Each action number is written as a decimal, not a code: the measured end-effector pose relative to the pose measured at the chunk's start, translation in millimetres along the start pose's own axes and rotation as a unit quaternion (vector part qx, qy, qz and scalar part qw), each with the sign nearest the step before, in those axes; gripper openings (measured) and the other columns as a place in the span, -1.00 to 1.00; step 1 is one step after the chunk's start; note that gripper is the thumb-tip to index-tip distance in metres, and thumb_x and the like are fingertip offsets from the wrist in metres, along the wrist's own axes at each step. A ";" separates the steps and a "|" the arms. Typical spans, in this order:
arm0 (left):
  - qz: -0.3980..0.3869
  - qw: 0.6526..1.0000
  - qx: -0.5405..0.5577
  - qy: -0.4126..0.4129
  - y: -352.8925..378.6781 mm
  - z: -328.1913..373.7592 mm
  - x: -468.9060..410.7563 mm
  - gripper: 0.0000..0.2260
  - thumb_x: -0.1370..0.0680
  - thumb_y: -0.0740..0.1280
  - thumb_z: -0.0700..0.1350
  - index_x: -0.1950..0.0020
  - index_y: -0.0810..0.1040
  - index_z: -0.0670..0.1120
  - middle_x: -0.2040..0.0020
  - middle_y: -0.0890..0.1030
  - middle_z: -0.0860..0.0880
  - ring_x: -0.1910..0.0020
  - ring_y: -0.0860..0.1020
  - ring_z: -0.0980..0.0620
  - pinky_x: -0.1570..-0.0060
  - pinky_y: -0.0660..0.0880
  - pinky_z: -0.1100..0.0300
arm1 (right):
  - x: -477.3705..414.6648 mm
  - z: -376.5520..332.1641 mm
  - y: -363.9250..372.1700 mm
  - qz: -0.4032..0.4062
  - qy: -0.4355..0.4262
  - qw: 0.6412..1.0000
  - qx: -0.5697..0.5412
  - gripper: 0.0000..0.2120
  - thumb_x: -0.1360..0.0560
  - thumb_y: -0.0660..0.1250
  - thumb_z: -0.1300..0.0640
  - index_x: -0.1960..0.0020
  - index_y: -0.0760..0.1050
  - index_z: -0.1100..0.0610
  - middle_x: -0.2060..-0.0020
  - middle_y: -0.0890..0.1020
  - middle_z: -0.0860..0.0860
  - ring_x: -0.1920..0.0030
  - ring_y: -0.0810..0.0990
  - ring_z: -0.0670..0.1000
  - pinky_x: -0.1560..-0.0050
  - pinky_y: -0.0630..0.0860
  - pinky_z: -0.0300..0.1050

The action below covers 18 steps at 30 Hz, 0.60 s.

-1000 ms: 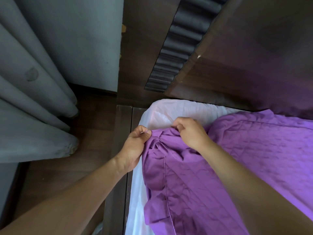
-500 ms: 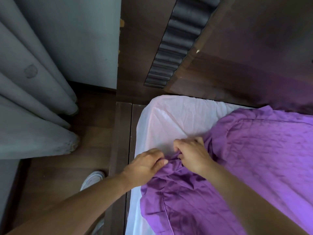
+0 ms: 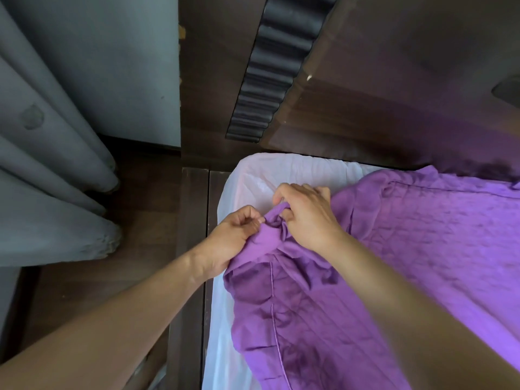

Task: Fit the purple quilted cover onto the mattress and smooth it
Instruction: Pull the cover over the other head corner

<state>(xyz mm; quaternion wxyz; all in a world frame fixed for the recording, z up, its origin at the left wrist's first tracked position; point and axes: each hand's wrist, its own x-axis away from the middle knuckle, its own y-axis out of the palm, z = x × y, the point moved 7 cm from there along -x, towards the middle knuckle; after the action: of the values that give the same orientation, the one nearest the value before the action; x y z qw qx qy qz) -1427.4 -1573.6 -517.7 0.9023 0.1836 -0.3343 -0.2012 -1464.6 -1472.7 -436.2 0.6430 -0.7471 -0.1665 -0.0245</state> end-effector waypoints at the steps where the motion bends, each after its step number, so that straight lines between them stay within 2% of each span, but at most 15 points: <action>1: 0.009 1.000 0.028 -0.001 0.2 1.8 -0.7 -0.77 -0.62 0.15 -0.22 0.21 0.46 -0.08 0.21 0.50 -0.13 0.27 0.45 0.04 0.27 0.40 0.24 | -5.4 -2.0 -2.9 -0.010 0.007 1.000 -0.017 -0.72 -0.44 0.23 0.33 -0.04 0.42 0.01 0.04 0.57 -0.05 -0.03 0.47 0.03 -0.07 0.15 -0.07; 5: 0.050 0.991 0.126 0.004 -6.0 11.2 -3.0 -0.73 -0.63 0.12 -0.22 0.26 0.42 -0.09 0.30 0.52 -0.07 0.30 0.50 0.05 0.24 0.46 0.27 | -26.5 -13.3 -11.8 -0.033 0.016 0.998 -0.049 -0.68 -0.44 0.19 0.36 -0.05 0.39 -0.01 -0.02 0.55 -0.02 -0.07 0.45 0.06 -0.12 0.21 -0.02; 7: 0.069 0.980 0.189 0.015 -18.2 20.6 -3.2 -0.73 -0.62 0.13 -0.25 0.26 0.43 -0.10 0.29 0.52 -0.07 0.28 0.50 0.04 0.20 0.47 0.24 | -33.0 -17.5 -11.5 -0.047 0.025 0.998 -0.039 -0.69 -0.45 0.19 0.35 -0.06 0.37 0.00 0.04 0.54 -0.04 -0.06 0.44 0.06 -0.11 0.22 -0.01; 9: 0.082 0.973 0.210 0.040 -38.3 33.5 -0.9 -0.79 -0.58 0.18 -0.29 0.23 0.45 -0.09 0.32 0.52 -0.01 0.31 0.48 0.08 0.28 0.48 0.30 | -36.4 -22.1 -6.1 -0.080 0.029 0.996 0.009 -0.74 -0.46 0.19 0.32 -0.05 0.36 0.02 0.11 0.53 -0.04 -0.02 0.46 0.07 -0.07 0.21 -0.01; 12: 0.066 0.987 0.130 0.064 -64.1 47.1 3.7 -0.80 -0.48 0.27 -0.38 0.17 0.47 -0.07 0.36 0.55 0.03 0.37 0.50 0.13 0.37 0.45 0.35 | -44.3 -25.1 2.4 -0.093 0.018 0.980 0.175 -0.84 -0.45 0.20 0.28 0.05 0.41 0.06 0.12 0.60 0.03 0.04 0.53 0.12 -0.01 0.20 0.02; 15: 0.072 0.995 0.028 0.070 -76.6 52.5 3.9 -0.75 -0.45 0.30 -0.44 0.16 0.47 -0.08 0.31 0.54 0.01 0.31 0.50 0.12 0.28 0.44 0.33 | -50.7 -17.6 3.1 -0.043 0.090 0.955 0.280 -0.81 -0.44 0.24 0.25 0.02 0.56 0.08 0.10 0.58 0.05 0.07 0.54 0.11 -0.07 0.30 0.02; 17: 0.110 0.991 -0.030 0.076 -87.5 56.4 -0.7 -0.77 -0.46 0.30 -0.43 0.15 0.47 -0.09 0.28 0.53 -0.01 0.26 0.50 0.09 0.20 0.43 0.27 | -62.1 -27.3 -8.6 0.036 0.117 0.935 0.332 -0.88 -0.32 0.35 0.19 0.16 0.59 0.04 0.29 0.60 0.00 0.26 0.57 0.05 0.01 0.40 -0.06; 18: 0.137 0.986 -0.048 0.080 -92.4 57.3 -4.1 -0.80 -0.47 0.30 -0.42 0.13 0.48 -0.11 0.26 0.53 -0.03 0.24 0.50 0.08 0.18 0.44 0.25 | -66.7 -30.6 -12.6 0.060 0.123 0.934 0.330 -0.87 -0.30 0.36 0.19 0.17 0.57 0.04 0.36 0.60 0.00 0.32 0.58 0.05 0.01 0.41 -0.07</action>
<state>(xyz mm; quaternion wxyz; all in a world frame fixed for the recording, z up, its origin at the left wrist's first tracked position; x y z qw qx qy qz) -1491.2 -1661.6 -522.3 0.9529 0.1078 -0.2730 -0.0764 -1525.6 -1515.4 -435.7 0.8692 -0.4924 -0.0399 -0.0210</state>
